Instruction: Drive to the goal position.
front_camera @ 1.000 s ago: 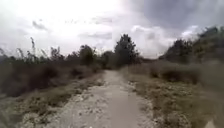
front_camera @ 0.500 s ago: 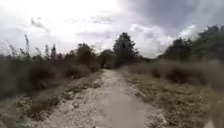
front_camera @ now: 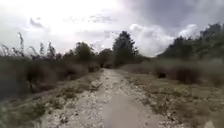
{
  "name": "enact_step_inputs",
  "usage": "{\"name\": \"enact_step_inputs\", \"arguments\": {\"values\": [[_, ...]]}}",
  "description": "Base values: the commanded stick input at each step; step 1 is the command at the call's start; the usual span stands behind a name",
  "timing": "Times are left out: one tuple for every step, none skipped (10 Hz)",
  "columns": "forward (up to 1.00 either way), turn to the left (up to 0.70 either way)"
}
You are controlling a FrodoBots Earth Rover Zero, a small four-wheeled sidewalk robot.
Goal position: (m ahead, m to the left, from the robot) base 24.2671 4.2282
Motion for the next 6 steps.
{"name": "enact_step_inputs", "arguments": {"values": [[0.7,0.0],[0.7,0.0],[0.7,0.0],[0.7,0.0],[0.7,0.0],[0.7,0.0]]}}
